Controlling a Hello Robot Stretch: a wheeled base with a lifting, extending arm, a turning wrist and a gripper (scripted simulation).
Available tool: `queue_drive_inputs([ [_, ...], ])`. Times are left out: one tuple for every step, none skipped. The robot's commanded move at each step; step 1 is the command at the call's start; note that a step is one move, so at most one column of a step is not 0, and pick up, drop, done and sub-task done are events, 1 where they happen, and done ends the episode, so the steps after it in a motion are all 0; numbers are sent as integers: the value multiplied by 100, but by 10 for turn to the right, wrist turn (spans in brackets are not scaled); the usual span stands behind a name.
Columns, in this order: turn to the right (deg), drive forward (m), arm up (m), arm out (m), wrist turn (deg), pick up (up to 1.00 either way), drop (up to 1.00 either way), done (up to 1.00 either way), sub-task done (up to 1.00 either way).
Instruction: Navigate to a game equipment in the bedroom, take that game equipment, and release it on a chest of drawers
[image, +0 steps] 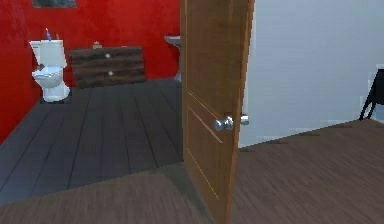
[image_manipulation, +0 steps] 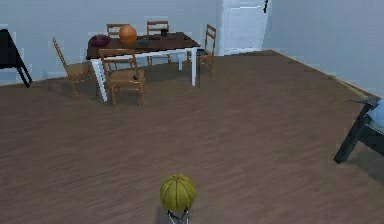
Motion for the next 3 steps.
queue_drive_inputs([
  [0, 0, 50, 0, 0, 0, 0, 0, 0],
  [0, 0, 40, 0, 0, 0, 0, 0, 0],
  [0, 0, 0, 0, -450, 0, 0, 0, 0],
])
